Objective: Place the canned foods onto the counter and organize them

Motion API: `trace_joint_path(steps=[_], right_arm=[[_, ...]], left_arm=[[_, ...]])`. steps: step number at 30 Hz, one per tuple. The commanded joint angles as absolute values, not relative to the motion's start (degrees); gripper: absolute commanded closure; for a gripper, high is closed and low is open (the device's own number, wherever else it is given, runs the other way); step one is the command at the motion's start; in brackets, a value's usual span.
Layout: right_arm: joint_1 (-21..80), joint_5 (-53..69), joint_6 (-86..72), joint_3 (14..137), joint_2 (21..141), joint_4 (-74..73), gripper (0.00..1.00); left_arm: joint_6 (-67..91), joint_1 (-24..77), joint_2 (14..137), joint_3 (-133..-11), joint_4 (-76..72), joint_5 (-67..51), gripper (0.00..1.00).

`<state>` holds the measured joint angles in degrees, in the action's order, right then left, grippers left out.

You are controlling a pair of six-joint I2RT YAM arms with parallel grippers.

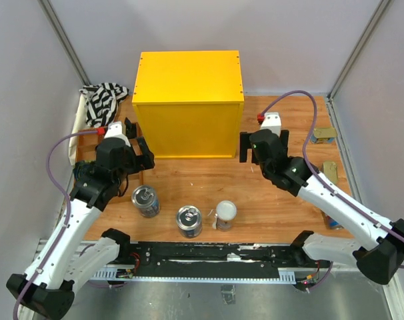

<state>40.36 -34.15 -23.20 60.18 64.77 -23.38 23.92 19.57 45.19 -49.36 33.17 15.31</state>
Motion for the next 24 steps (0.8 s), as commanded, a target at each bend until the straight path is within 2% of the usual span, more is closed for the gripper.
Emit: trace_joint_path(steps=[1,11,19,24], right_arm=[[47.3,-40.1,-23.2,62.2,64.4,-28.2,0.01],[59.9,-39.1,-23.7,65.7,69.5,-30.6,0.02],[70.7,-34.9,-20.7,71.7,80.7,-25.0,0.01],[75.0,-27.9,-15.9,76.3,86.6,-20.0,0.01]], left_arm=[[26.5,21.6,49.4,-55.4,43.7,15.1,0.01],[38.7,23.3,48.1,-57.0,52.8,11.7,0.01],[47.3,23.3,43.7,-60.2,53.3,21.5,0.01],[52.9,23.3,41.4,-62.5,54.0,29.1,0.01]])
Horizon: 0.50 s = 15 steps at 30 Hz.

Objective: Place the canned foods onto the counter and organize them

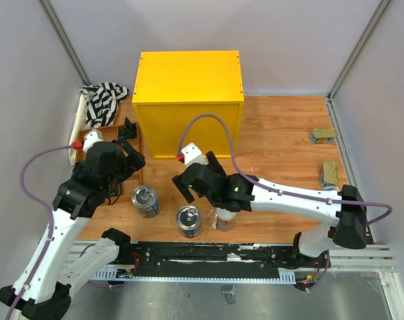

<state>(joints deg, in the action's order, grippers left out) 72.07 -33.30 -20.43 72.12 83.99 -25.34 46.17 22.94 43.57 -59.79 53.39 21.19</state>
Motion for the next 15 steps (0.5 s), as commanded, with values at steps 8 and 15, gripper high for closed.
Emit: trace_joint_path(steps=[8,15], right_arm=[[78.6,-18.4,-13.1,83.2,95.2,-18.3,0.0],[80.9,-11.1,-11.6,87.1,100.3,-17.8,0.0]], left_arm=[[62.4,23.3,36.1,-62.1,53.7,35.0,0.01],[64.4,23.3,34.4,-64.7,56.3,38.7,0.01]])
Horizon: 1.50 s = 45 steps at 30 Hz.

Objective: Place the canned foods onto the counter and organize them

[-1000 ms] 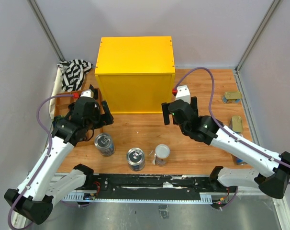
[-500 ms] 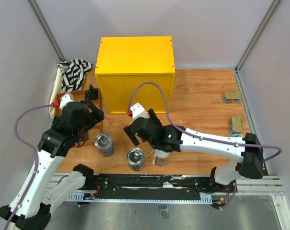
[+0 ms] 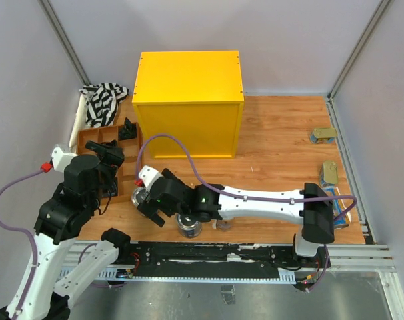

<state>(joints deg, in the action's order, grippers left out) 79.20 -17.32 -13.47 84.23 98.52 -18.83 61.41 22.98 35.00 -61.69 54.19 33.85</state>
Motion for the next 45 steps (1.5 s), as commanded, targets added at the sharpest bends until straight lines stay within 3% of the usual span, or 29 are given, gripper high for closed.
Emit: trace_joint_path(steps=[1,45], right_arm=[[81.0,-10.0,-11.5,87.3,100.8,-17.4,0.0],[72.5,-2.8,-9.9,95.3,120.5,-5.4,0.01]], left_arm=[[64.8,23.3,34.4,-65.3,56.9,38.9,0.01],[65.3,23.3,32.3,-66.2,56.7,37.0,0.01]])
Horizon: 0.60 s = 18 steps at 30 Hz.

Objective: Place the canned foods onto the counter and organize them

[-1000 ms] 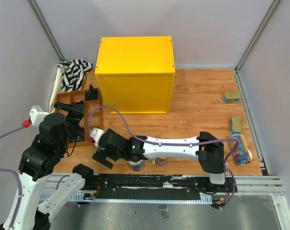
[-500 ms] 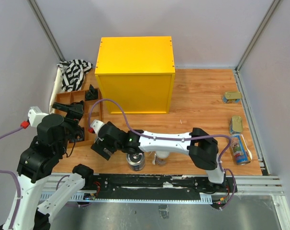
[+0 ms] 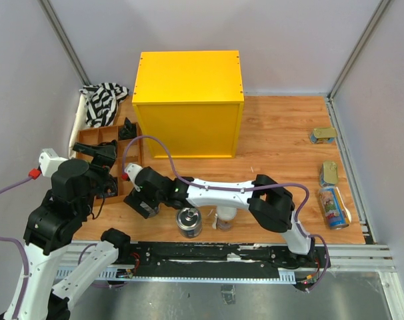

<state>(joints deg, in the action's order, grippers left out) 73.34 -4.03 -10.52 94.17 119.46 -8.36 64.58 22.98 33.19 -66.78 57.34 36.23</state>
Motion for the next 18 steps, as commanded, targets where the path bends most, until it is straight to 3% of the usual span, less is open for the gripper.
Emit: trace_joint_path(steps=[1,3,7,14,18], right_arm=[[72.2,-2.0,-9.8,95.0,120.5,-5.0,0.04],[71.6,-0.1,-10.0,94.1,120.3,-4.3,0.17],[69.8,3.5,-11.9,91.4,118.8,-3.0,0.53],[68.8,6.0,-10.3,89.6,114.3,-3.5,0.95],[68.8,5.4,-8.7,91.0,111.8,-5.7,0.99]], left_arm=[[65.5,23.3,32.2,-66.0,56.7,36.9,0.01],[65.9,23.3,31.9,-65.7,56.7,36.8,0.01],[66.2,23.3,31.3,-65.6,56.8,37.0,0.01],[66.9,23.3,29.9,-65.5,56.5,37.3,0.01],[66.8,23.3,29.1,-65.1,56.0,37.4,0.01]])
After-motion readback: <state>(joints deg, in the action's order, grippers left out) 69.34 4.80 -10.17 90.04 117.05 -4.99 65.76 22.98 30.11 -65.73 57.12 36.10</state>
